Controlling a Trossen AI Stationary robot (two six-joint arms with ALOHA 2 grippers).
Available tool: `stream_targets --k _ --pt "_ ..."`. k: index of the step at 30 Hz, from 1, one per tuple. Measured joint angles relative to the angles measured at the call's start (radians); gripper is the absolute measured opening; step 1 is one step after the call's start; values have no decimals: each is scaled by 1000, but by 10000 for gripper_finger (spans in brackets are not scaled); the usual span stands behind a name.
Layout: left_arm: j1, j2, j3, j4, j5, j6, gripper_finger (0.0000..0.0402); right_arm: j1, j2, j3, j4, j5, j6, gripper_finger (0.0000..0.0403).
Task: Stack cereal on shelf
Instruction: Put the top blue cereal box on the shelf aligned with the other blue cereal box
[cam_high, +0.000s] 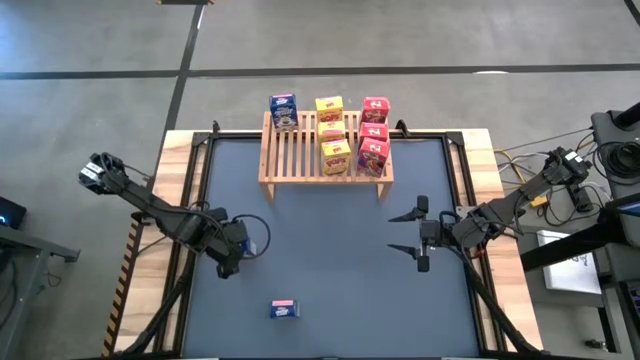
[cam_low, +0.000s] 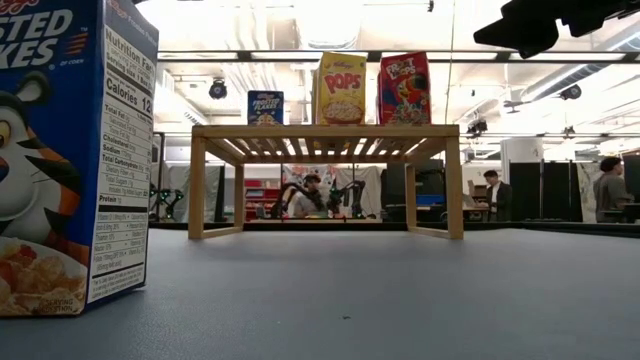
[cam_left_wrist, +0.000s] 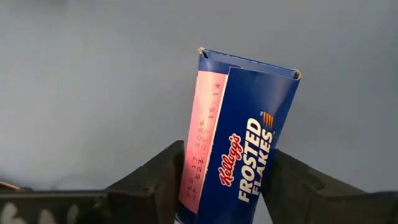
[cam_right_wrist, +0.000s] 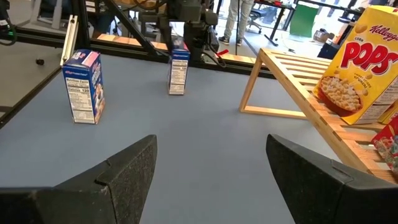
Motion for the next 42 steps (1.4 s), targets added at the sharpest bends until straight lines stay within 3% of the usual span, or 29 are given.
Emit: stream_targets --k 7,12,21,28,36,42 --pt "21 -1 7 -9 -2 38 155 0 0 0 0 0 -3 290" --pt "67 -3 85 -64 -9 115 155 0 0 0 0 0 -3 290" --pt "235 -3 434 -222 -140 451 155 0 0 -2 0 0 1 290" --pt "486 8 685 -223 -150 807 155 0 0 -10 0 4 17 290" --pt "871 109 823 -218 108 1125 155 -3 0 -14 0 11 10 290" --pt "1037 240 895 -216 218 1260 155 -10 17 -17 0 37 26 290"
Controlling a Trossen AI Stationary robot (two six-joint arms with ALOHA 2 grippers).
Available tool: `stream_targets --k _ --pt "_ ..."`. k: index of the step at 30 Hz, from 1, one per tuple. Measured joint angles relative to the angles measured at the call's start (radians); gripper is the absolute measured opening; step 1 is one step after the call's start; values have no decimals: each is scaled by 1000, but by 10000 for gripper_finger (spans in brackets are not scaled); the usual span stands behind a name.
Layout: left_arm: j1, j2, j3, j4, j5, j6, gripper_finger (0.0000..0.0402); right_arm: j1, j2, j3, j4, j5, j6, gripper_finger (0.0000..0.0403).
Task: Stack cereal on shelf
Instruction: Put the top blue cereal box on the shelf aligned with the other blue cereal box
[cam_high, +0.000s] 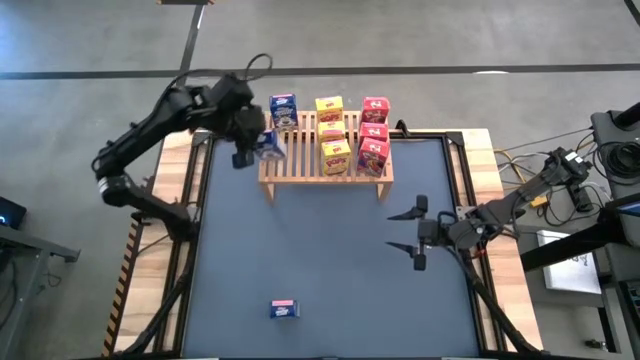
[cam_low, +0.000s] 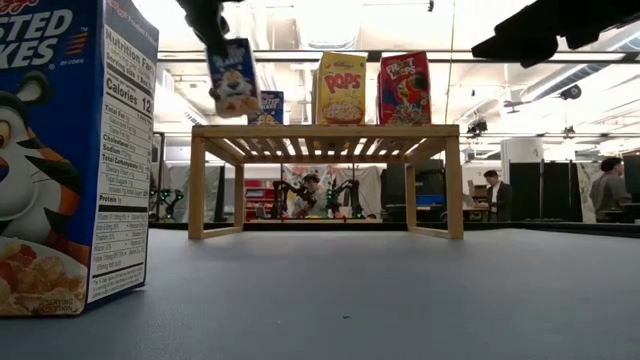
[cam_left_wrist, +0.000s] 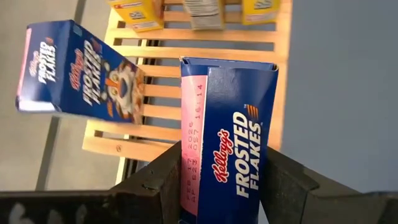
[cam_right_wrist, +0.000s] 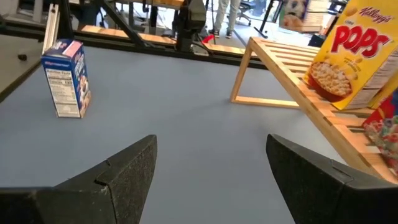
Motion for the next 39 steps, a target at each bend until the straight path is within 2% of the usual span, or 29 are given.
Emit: stream_targets --k 7,16,20,30,39 --pt "42 186 168 -13 27 59 155 1 38 0 0 -1 1 290" --pt "57 425 517 -248 26 82 155 1 48 0 1 -1 28 290" --pt "66 469 586 -247 23 86 155 1 47 0 1 -1 31 290" --pt "75 477 586 -246 22 78 155 1 47 0 0 -3 26 290" --pt "89 469 465 -243 43 56 155 1 47 0 0 -3 28 290"
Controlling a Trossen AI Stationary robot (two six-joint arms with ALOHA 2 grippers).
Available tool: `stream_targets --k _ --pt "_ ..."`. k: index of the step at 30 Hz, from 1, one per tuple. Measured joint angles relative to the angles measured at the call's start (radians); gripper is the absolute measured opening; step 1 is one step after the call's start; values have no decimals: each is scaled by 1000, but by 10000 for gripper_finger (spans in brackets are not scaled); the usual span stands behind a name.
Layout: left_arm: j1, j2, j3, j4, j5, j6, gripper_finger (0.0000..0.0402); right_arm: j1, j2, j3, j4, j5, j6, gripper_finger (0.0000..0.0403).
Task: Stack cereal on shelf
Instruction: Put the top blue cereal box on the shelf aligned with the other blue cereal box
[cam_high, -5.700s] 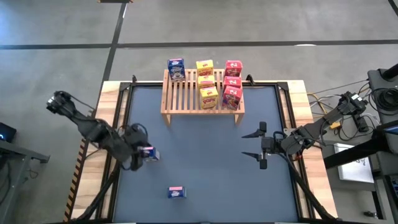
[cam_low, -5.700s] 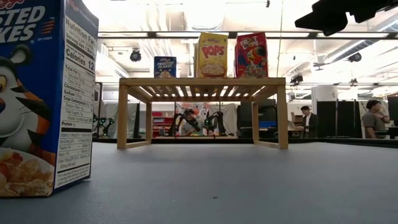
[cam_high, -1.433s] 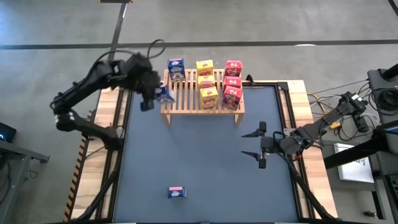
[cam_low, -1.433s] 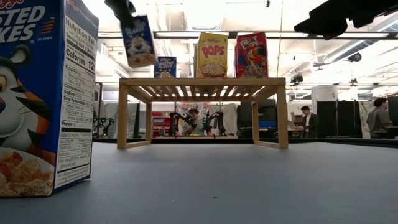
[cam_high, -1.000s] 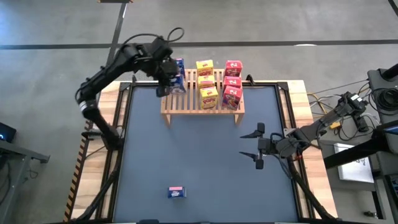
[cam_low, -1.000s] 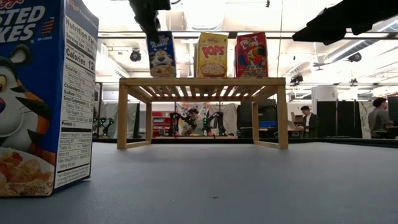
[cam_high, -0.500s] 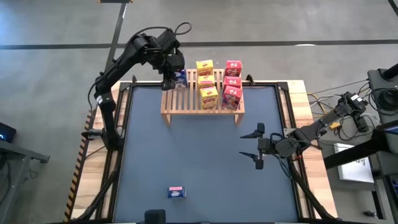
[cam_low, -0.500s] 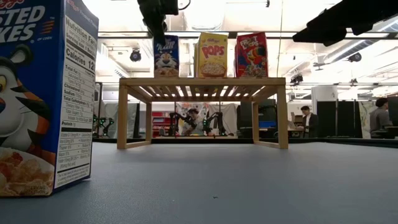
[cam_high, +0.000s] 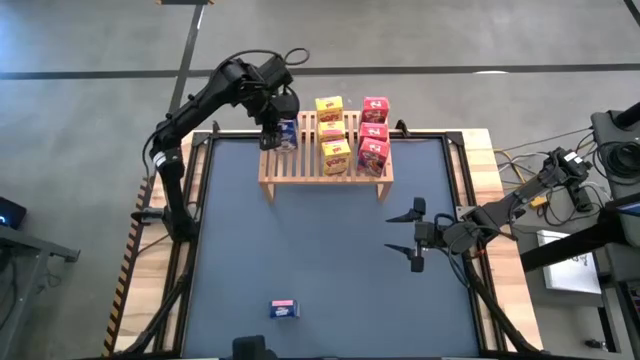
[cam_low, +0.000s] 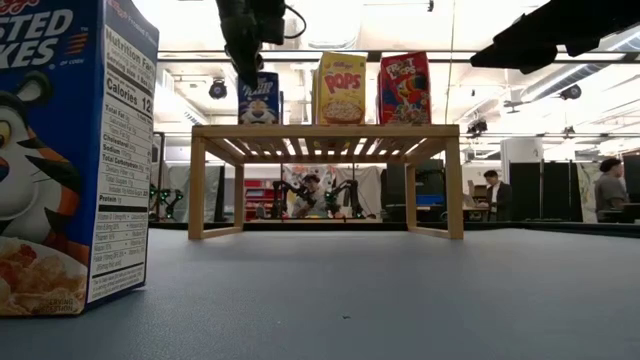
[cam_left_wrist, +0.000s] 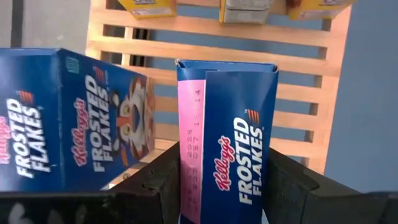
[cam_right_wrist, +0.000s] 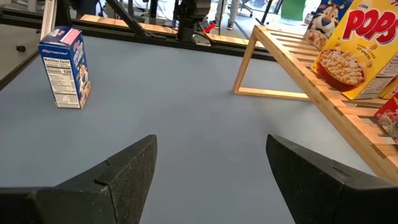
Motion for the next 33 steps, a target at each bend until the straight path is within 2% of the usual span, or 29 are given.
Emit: stream_targets --k 5,13,25,33 --pt "10 -8 -41 4 3 0 155 0 0 0 0 0 1 290" --pt "17 -7 -38 1 4 -2 161 0 0 0 5 0 2 290" --pt "17 -6 -31 -2 -2 -27 263 0 0 0 6 0 1 290" --pt "21 -89 -30 -4 -56 -42 283 0 0 0 6 1 3 290"
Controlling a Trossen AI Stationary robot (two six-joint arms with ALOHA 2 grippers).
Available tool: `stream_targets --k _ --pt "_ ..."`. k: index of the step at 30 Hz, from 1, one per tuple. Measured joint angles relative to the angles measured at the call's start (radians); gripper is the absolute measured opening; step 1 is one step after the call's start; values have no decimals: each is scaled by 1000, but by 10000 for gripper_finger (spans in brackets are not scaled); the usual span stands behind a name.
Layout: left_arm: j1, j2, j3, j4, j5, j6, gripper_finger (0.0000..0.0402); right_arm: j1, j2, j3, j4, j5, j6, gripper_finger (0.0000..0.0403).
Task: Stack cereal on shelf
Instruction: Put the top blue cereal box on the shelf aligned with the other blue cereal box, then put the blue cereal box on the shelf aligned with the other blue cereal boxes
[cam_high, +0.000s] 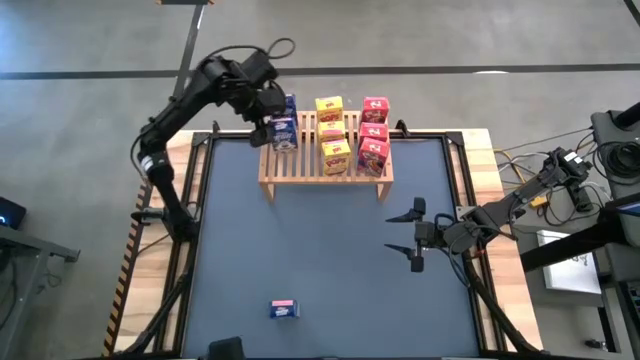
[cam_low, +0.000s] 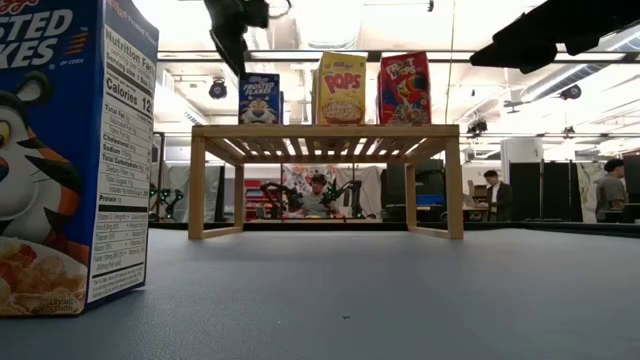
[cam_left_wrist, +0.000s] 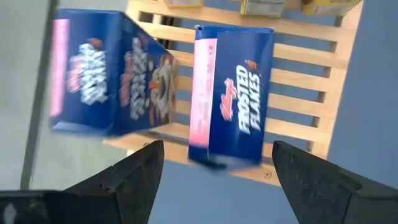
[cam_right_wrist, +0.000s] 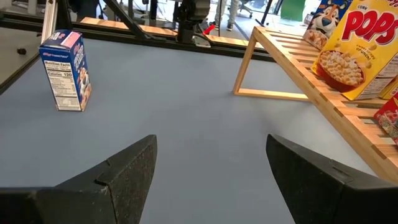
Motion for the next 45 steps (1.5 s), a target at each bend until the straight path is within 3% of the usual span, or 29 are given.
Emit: stream_targets --k 8,11,15,20,24,26,30,34,38,42,45 --pt "4 -196 -81 2 -23 -100 279 0 0 0 0 0 14 290" --pt "-18 -310 -223 12 -15 -182 278 0 0 0 0 0 26 290" --pt "-96 -521 -524 90 1 -322 273 0 0 0 0 -1 36 290" --pt "-333 -806 -906 314 11 -572 261 0 1 0 0 -1 26 290" --pt "-608 -981 -1177 670 -5 -794 254 0 1 0 0 -1 27 290" --pt "-754 -1017 -1297 874 -63 -871 251 0 1 0 0 -1 36 290" --pt "-999 -987 -1458 1162 -201 -946 243 0 1 0 0 -1 50 290" --pt "-1173 -882 -1496 1299 -322 -1002 234 0 1 0 0 0 71 290" --pt "-1274 -745 -1429 1300 -386 -1038 224 0 1 0 0 0 92 290" --pt "-1321 -577 -1312 1282 -385 -1056 219 0 1 0 6 0 125 290" --pt "-1335 -445 -1176 1170 -364 -1056 219 0 1 0 23 0 143 290"
